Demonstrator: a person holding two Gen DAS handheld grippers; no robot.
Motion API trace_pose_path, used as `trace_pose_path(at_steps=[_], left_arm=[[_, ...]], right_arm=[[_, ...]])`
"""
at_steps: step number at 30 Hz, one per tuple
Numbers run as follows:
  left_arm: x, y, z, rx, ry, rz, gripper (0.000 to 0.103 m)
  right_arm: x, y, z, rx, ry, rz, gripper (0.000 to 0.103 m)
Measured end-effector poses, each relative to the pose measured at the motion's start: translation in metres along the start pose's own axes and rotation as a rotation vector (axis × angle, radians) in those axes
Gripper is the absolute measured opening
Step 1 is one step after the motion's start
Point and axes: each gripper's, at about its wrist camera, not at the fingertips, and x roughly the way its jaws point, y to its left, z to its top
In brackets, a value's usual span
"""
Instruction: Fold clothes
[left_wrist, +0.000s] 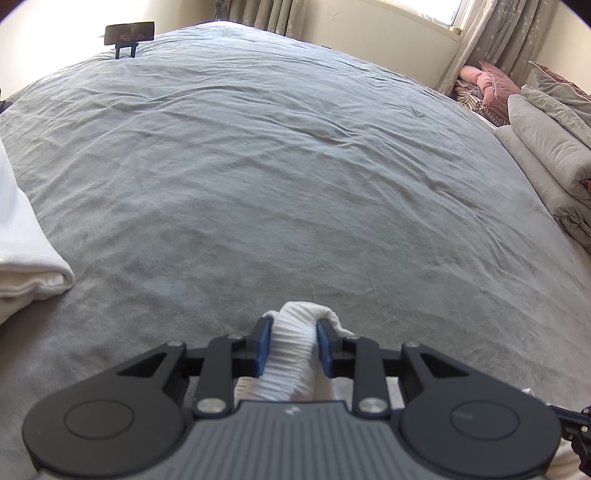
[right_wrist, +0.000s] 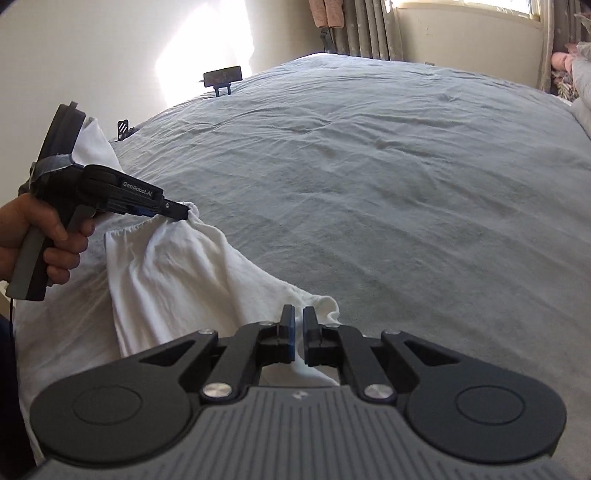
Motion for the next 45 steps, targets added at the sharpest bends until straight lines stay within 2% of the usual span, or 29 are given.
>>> trace_pose_path(at_steps=[4, 8, 13, 15, 17, 19, 21, 24, 28, 32, 36, 39, 45], left_arm=[[0.000, 0.001, 0.000, -0.004, 0.002, -0.002, 0.028], [0.000, 0.001, 0.001, -0.009, 0.003, -0.004, 0.028], [0.000, 0.001, 0.000, -0.012, 0.004, -0.005, 0.028], [0.000, 0.002, 0.001, -0.019, 0.006, -0.008, 0.028], [0.000, 0.003, 0.002, -0.027, 0.008, -0.013, 0.028], [-0.002, 0.004, 0.002, -0.038, 0.002, -0.024, 0.028], [-0.005, 0.004, 0.003, -0.031, -0.011, -0.047, 0.028], [-0.007, 0.005, 0.004, -0.028, -0.011, -0.094, 0.028], [-0.003, 0.008, 0.006, -0.040, -0.003, -0.082, 0.028], [-0.001, 0.009, 0.007, -0.045, -0.011, -0.091, 0.028], [-0.001, 0.012, 0.008, -0.059, -0.012, -0.105, 0.027], [0.000, 0.014, 0.009, -0.068, -0.011, -0.106, 0.027], [0.005, 0.013, 0.010, -0.065, -0.002, -0.113, 0.028]], right_arm=[[0.013, -0.015, -0.006, 0.142, 0.030, 0.056, 0.017], [0.015, -0.008, -0.003, 0.137, 0.005, 0.099, 0.018], [0.024, -0.016, 0.000, 0.231, -0.001, 0.145, 0.040], [0.023, -0.023, 0.000, 0.288, -0.031, 0.171, 0.040], [0.021, -0.027, 0.001, 0.332, -0.063, 0.172, 0.036], [0.018, -0.033, 0.002, 0.378, -0.089, 0.174, 0.009], [0.011, -0.036, 0.007, 0.382, -0.135, 0.132, 0.004], [0.004, -0.037, 0.018, 0.359, -0.194, 0.075, 0.004], [0.006, -0.036, 0.033, 0.303, -0.230, -0.004, 0.003], [0.025, -0.037, 0.037, 0.255, -0.214, -0.084, 0.003], [0.040, -0.041, 0.034, 0.259, -0.180, -0.099, 0.003], [0.037, -0.046, 0.033, 0.293, -0.201, -0.093, 0.003], [0.048, -0.038, 0.028, 0.234, -0.158, -0.172, 0.003]])
